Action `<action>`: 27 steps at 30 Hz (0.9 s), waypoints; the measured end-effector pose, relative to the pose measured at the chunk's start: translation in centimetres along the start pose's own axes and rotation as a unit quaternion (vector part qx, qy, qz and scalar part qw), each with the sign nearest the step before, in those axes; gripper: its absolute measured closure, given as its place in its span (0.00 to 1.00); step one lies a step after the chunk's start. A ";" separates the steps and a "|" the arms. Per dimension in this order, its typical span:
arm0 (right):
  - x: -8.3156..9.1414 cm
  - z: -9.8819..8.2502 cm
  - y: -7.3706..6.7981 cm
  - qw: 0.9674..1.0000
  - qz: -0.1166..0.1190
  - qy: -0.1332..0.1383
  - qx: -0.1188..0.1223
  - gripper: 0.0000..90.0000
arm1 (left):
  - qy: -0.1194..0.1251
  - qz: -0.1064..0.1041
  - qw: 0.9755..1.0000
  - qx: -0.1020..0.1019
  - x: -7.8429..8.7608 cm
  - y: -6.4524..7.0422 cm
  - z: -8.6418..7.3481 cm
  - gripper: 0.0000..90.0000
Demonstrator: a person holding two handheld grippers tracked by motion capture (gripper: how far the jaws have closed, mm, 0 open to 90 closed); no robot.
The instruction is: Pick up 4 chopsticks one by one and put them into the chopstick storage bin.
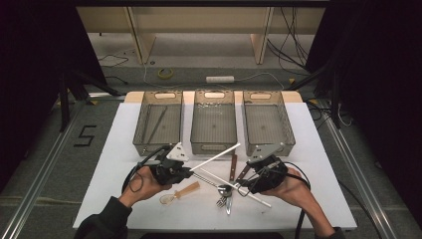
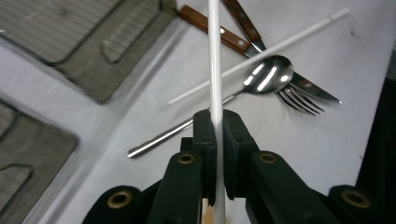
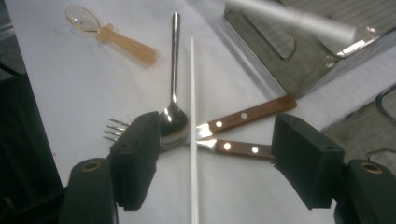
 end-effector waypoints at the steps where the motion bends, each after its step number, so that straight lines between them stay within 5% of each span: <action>1: -0.1 -0.1 0.1 1.000 -0.004 0.002 -0.007 0.36 | 0.006 0.005 1.000 0.006 0.2 -0.3 0.1 0.95; 15: -1.0 -2.3 0.1 0.999 -0.006 -0.004 -0.035 0.36 | 0.060 0.073 0.993 0.071 3.2 -5.0 -0.1 0.95; 24: -1.1 -2.9 -0.2 0.999 -0.003 -0.009 -0.037 0.35 | 0.085 0.105 0.985 0.103 4.6 -8.0 -0.1 0.95; 27: -1.2 -3.1 -0.4 0.999 -0.003 -0.010 -0.038 0.35 | 0.096 0.120 0.981 0.116 4.9 -9.2 0.0 0.95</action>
Point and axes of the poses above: each handheld gripper's, and its own axes: x roughly backward along the jaws, z roughly out of its top, y roughly to its right, the point moved 10 cm from there along -x, roughly forward along the jaws, and after that the axes turned 11 degrees about -z, right-handed, at the moved point
